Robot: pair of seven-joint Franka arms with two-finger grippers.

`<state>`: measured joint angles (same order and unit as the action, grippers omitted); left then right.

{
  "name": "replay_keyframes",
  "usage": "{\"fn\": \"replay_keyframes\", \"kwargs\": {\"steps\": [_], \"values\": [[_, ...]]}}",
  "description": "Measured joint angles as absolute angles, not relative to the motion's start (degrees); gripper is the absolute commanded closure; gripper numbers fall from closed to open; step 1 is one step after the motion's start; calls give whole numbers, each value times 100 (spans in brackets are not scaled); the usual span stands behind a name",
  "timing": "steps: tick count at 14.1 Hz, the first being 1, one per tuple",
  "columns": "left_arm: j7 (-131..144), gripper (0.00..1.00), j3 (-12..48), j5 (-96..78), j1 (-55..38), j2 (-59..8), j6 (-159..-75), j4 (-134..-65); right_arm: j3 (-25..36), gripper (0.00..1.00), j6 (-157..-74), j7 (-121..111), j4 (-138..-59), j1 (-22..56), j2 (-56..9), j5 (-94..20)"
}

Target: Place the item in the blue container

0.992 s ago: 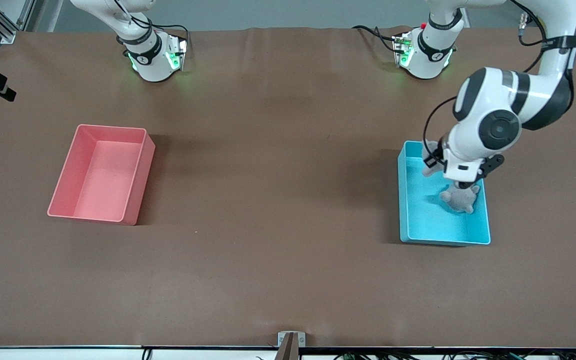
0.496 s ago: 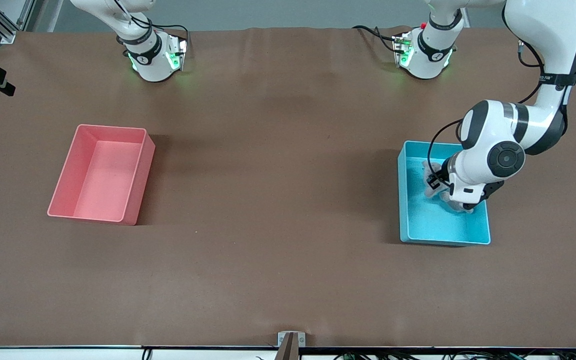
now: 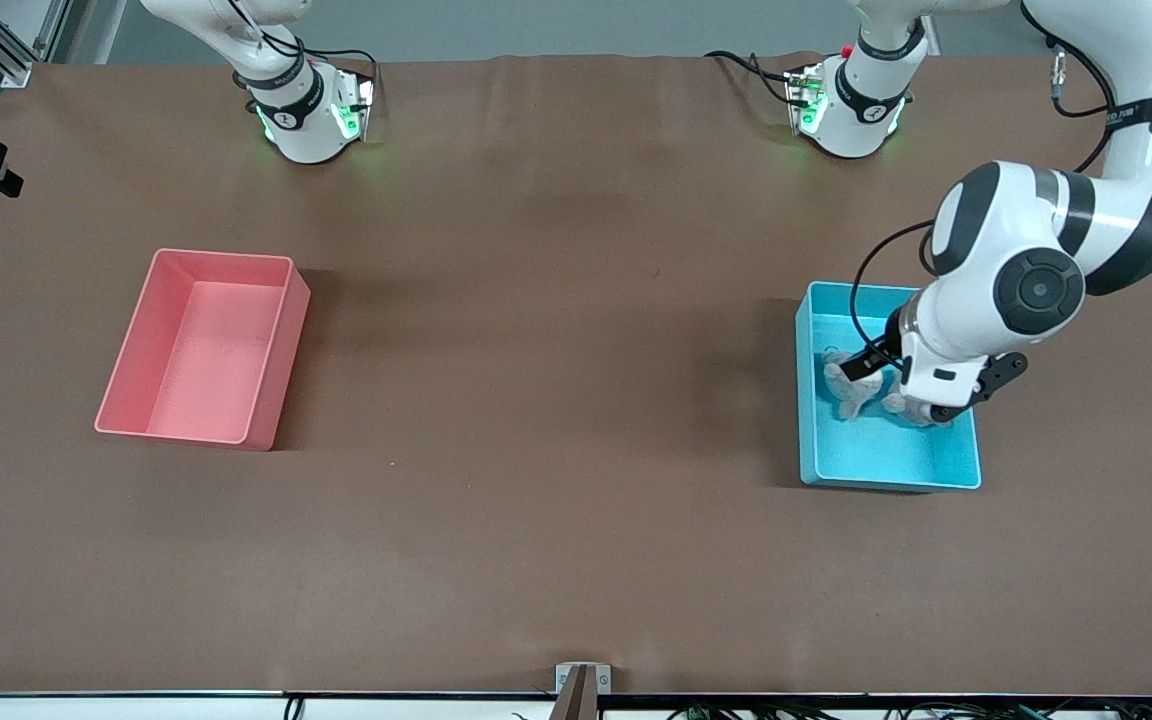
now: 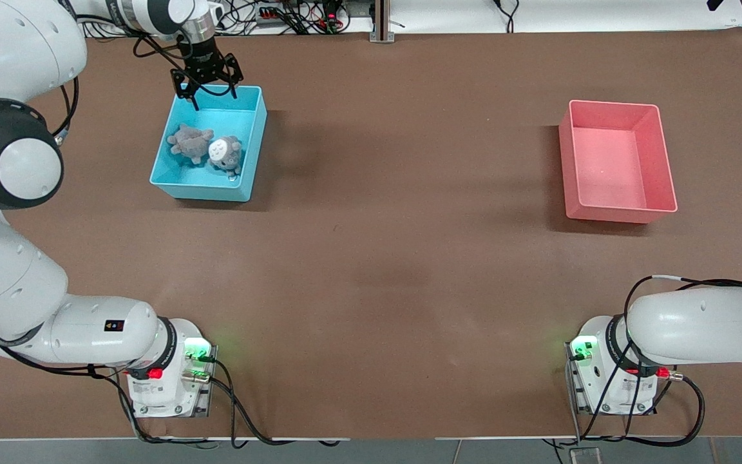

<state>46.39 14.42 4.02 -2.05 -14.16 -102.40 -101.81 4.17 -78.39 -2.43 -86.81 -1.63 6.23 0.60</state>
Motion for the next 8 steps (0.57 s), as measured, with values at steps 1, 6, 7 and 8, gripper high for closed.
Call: {"fn": "replay_keyframes", "kwargs": {"steps": [1,6,7,8], "values": [[4601,0,1532,402,-214,-1364,-10126,-10116,416,0,-7839,-242,-8682,-162,618,60],[3842,0,1521,402,-122,-1261,-9336,-9072,422,0,-7839,-224,-8683,-162,599,11],[3510,0,1499,402,-26,-1235,-9071,-8806,426,0,-7839,-224,-8683,-163,599,11],[3123,0,1482,402,81,-1200,-8910,-8601,429,0,-7837,-224,-8683,-164,598,11]]}}
